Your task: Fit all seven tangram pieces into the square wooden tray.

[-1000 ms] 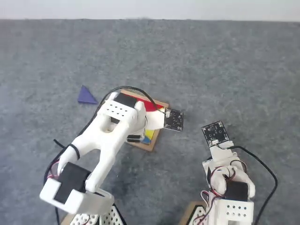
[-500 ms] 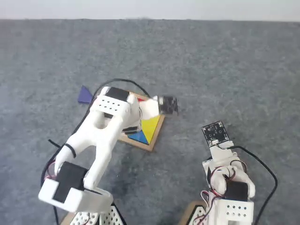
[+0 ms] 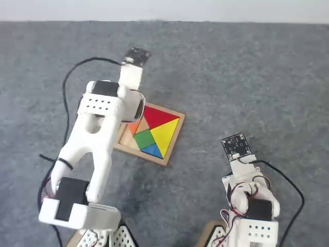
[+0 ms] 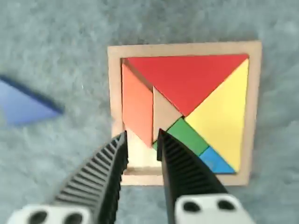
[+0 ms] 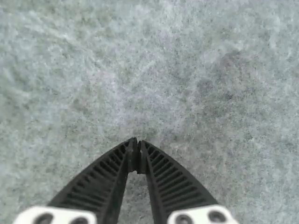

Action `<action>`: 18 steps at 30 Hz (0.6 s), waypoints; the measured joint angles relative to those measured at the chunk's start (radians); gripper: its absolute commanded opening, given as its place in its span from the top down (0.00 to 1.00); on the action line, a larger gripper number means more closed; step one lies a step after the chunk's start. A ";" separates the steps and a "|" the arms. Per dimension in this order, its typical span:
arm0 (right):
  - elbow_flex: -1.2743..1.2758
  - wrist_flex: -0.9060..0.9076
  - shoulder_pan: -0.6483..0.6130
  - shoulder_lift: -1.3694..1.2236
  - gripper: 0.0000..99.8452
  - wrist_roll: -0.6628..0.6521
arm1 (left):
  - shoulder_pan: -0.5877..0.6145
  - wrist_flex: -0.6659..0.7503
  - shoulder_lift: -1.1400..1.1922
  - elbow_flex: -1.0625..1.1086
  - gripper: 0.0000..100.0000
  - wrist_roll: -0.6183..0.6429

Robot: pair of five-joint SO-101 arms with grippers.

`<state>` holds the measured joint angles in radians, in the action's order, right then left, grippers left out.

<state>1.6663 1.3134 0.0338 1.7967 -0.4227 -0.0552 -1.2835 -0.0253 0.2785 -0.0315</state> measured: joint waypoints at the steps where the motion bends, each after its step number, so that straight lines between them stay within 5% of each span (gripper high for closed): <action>1: 0.000 0.000 0.000 0.000 0.99 0.000 | 0.003 -0.017 0.000 -0.012 0.96 0.038; 4: 0.000 0.000 0.000 0.000 0.99 0.000 | 0.011 -0.021 0.000 -0.003 0.95 0.133; 10: 0.000 0.000 0.000 0.000 0.99 0.000 | 0.066 0.227 0.000 0.192 0.92 0.160; 18: 0.000 0.000 0.000 0.000 0.99 0.000 | 0.138 0.342 0.000 0.267 0.91 0.160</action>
<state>1.6663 1.3134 0.0338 1.7967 -0.4227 0.0829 -0.9413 -0.0253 0.5455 0.1281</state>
